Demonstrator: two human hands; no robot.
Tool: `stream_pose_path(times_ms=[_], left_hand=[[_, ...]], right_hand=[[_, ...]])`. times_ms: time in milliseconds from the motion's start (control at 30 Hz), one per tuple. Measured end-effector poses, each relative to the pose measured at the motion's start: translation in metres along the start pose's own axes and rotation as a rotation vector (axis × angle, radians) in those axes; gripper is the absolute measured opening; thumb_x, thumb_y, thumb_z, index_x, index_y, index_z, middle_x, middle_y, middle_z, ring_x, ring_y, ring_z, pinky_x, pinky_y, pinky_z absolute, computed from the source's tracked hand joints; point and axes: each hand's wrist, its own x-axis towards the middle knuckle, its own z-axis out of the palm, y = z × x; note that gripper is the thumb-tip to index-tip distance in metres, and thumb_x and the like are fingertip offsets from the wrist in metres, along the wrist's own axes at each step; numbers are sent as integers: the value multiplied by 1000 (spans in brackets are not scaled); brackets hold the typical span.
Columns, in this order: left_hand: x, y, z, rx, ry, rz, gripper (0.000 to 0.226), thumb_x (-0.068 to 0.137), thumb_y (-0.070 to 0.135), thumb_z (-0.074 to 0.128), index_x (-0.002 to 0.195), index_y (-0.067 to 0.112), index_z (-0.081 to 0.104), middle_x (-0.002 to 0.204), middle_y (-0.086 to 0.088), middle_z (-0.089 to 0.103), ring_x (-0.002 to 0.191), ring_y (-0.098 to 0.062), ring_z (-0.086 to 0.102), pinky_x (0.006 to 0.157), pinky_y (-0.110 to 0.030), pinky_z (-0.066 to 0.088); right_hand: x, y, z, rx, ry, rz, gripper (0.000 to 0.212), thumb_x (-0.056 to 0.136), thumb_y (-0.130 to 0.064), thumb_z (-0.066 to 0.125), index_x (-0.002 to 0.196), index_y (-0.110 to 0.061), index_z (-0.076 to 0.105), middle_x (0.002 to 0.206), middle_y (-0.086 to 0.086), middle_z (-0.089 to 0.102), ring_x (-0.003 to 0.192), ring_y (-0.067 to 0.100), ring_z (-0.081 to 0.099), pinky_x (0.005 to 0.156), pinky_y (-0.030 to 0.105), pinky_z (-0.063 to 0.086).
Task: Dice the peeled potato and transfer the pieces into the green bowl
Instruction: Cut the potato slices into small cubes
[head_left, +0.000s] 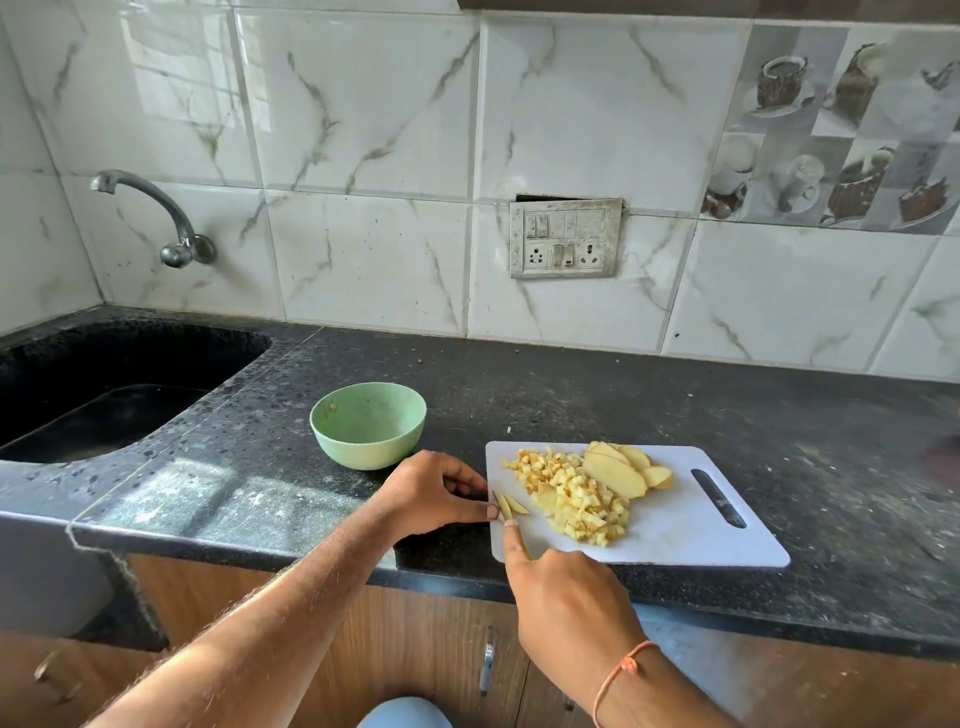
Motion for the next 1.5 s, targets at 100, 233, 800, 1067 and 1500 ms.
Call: stream_pose_path(times_ms=[100, 233, 800, 1067, 1500], left_hand=[[-1, 1, 1, 7, -9, 12, 36, 64, 52, 97, 93, 40, 81, 89, 18, 77, 80, -1, 67, 77, -24, 58], [-4, 3, 2, -17, -56, 60, 36, 73, 44, 94, 105, 44, 78, 100, 15, 75, 88, 0, 65, 84, -24, 57], [-8, 1, 8, 59, -62, 222, 38, 86, 39, 84, 115, 59, 71, 121, 24, 61, 117, -3, 59, 108, -34, 49], [-9, 5, 10, 223, -115, 344, 47, 94, 37, 63, 129, 68, 60, 136, 37, 50, 132, 0, 43, 119, -45, 37], [-5, 4, 22, 65, 62, 256, 22, 79, 63, 79, 100, 57, 79, 105, 27, 65, 97, 0, 65, 83, -30, 56]], right_hand=[[-10, 1, -2, 19, -21, -1, 77, 97, 2, 35, 165, -13, 4, 94, 15, 62, 74, 31, 45, 47, 32, 20], [-15, 3, 0, 42, -44, 24, 79, 96, 1, 36, 165, -14, 2, 101, 16, 68, 73, 30, 47, 55, 34, 36], [-41, 46, -2, 331, 146, 61, 65, 108, -29, 36, 163, -41, 4, 61, -7, 49, 54, 12, 50, 48, 24, 36], [-4, 99, 33, 953, 321, 149, 44, 109, -21, 49, 148, -41, 49, 49, -16, 28, 50, 6, 26, 52, 20, 27], [-3, 85, 33, 659, 244, 126, 47, 107, -32, 48, 149, -52, 43, 48, -12, 42, 51, 11, 40, 50, 25, 28]])
